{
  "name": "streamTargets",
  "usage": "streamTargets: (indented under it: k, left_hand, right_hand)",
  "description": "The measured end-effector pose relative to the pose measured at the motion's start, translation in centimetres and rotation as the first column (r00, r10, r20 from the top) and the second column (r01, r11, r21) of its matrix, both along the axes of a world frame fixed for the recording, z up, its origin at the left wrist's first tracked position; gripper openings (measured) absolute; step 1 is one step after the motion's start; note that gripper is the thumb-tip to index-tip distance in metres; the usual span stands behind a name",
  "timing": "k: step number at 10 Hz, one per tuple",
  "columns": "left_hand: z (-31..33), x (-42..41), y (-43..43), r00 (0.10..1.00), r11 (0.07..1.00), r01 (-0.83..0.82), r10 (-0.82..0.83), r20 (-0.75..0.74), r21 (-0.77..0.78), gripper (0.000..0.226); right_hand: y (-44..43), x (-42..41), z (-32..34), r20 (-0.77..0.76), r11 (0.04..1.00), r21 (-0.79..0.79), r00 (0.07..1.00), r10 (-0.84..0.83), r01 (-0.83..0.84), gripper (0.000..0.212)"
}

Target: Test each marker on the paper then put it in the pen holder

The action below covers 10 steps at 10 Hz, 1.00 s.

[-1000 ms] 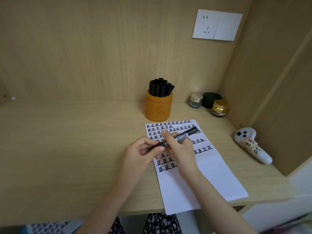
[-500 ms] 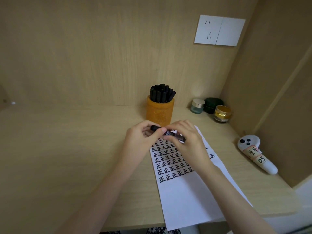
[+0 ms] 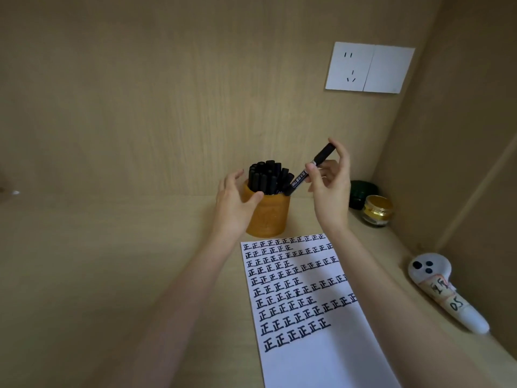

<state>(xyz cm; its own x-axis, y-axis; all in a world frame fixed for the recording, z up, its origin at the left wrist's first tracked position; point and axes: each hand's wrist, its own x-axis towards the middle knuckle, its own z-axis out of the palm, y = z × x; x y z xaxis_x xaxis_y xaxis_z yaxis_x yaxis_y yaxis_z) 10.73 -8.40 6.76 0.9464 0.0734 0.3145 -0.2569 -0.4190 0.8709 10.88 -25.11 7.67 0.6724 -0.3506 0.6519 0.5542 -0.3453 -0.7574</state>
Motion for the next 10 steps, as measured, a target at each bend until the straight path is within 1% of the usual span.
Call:
streamTargets:
  k: [1,2,3,4,5,6,7,8,9,10]
  left_hand:
    - [-0.2,1.7,-0.6,0.997,0.999,0.040,-0.041,-0.057,-0.019,0.078]
    - [-0.8,3.1,-1.0,0.993,0.996,0.089,-0.091,-0.081,-0.031,0.082]
    - [-1.7,4.2,-1.3,0.993,0.994,0.106,-0.107,-0.044,-0.021,0.076]
    - [-2.3,4.7,-1.5,0.996,0.996,0.090,-0.090,-0.010,0.000,0.071]
    - [-2.7,5.0,-1.6,0.996,0.996,0.087,-0.087,0.027,0.005,0.067]
    - [-3.0,5.3,-1.5,0.995,0.997,0.082,-0.082,0.049,0.012,0.067]
    - [-3.3,5.4,-1.4,0.995,0.996,0.088,-0.088,0.052,0.011,0.070]
    - [-3.5,5.5,-1.4,0.994,0.996,0.088,-0.089,0.064,0.019,0.070]
    - [-3.6,5.4,-1.2,0.994,0.995,0.095,-0.096,0.061,0.010,0.069]
    - [-3.5,5.3,-0.9,0.994,0.995,0.095,-0.093,0.065,-0.015,0.069]
  right_hand:
    - [0.3,1.6,0.1,0.010,1.000,-0.008,1.000,0.010,-0.010,0.054]
    - [0.6,2.7,0.0,0.012,0.999,-0.039,1.000,0.029,-0.028,0.053]
    - [0.8,3.4,-0.4,-0.019,0.993,-0.098,0.998,0.058,-0.059,0.051]
    - [0.7,3.8,-1.1,-0.081,0.982,-0.169,0.994,0.070,-0.083,0.055]
    - [0.5,3.8,-2.0,-0.164,0.953,-0.292,0.986,0.027,-0.075,0.050]
    - [0.5,4.0,-3.2,-0.122,0.911,-0.412,0.992,-0.024,-0.029,0.035]
    - [0.5,4.2,-3.8,-0.118,0.921,-0.389,0.992,-0.036,-0.013,0.030]
    - [0.2,4.1,-3.9,-0.173,0.937,-0.348,0.984,-0.046,-0.017,0.030]
    - [0.2,3.4,-3.5,-0.266,0.947,-0.312,0.964,-0.010,-0.076,0.037]
    - [0.1,2.8,-3.1,-0.289,0.972,-0.210,0.956,0.045,-0.109,0.046]
